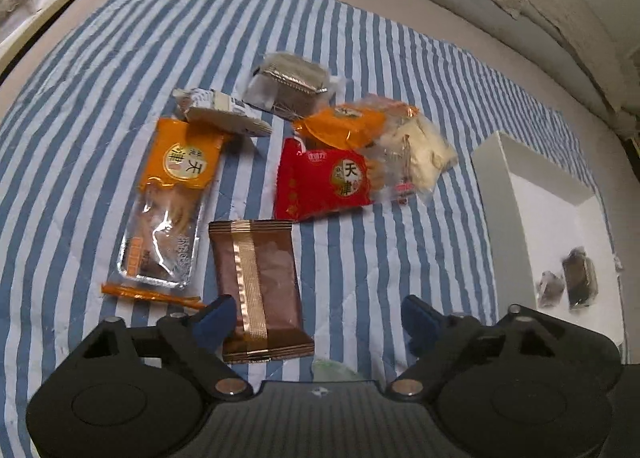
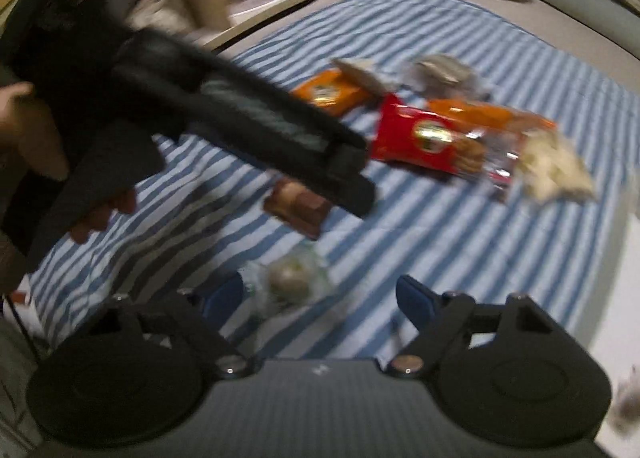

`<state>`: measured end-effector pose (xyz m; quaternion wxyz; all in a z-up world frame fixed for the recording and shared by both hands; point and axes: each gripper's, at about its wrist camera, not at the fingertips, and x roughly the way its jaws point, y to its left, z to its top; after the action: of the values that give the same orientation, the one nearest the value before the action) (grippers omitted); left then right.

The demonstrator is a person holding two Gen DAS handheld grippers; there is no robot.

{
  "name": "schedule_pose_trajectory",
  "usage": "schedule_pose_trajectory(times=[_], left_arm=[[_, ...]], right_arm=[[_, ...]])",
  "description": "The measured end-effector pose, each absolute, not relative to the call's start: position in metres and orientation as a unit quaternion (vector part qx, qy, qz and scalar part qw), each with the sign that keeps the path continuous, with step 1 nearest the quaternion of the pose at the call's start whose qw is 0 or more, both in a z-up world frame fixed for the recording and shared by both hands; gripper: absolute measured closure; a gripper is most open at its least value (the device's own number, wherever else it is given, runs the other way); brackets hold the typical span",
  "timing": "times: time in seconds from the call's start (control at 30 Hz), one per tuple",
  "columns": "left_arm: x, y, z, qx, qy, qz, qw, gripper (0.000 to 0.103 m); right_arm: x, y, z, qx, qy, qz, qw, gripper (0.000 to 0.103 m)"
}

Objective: Organize snacks
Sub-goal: 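Move both tools back to the snack pile, then grasp a green-wrapped pastry with the right tool while the left tool grasps the brown chocolate pack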

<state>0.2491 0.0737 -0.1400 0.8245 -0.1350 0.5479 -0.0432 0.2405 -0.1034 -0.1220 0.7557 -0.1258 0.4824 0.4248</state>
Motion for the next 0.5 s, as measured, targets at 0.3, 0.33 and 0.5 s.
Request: schedule_pose_trajectory(times=[0.3,0.33,0.5], left_arm=[[0.266,0.073,-0.155,-0.091,0.564,-0.022,0.82,0.023],[0.267,0.074,-0.157,-0.088,0.567,-0.02,0.819,0.026],[0.271,0.078,-0.164,-0.074,0.572,-0.004,0.817,0.05]], right_arm=[[0.234,-0.073,-0.137,-0.168,0.476,0.464,0.728,0.034],[0.228,-0.073,-0.136,-0.173,0.474,0.466,0.727,0.035],[0.229,-0.06,-0.144,-0.19,0.492,0.462,0.713,0.05]])
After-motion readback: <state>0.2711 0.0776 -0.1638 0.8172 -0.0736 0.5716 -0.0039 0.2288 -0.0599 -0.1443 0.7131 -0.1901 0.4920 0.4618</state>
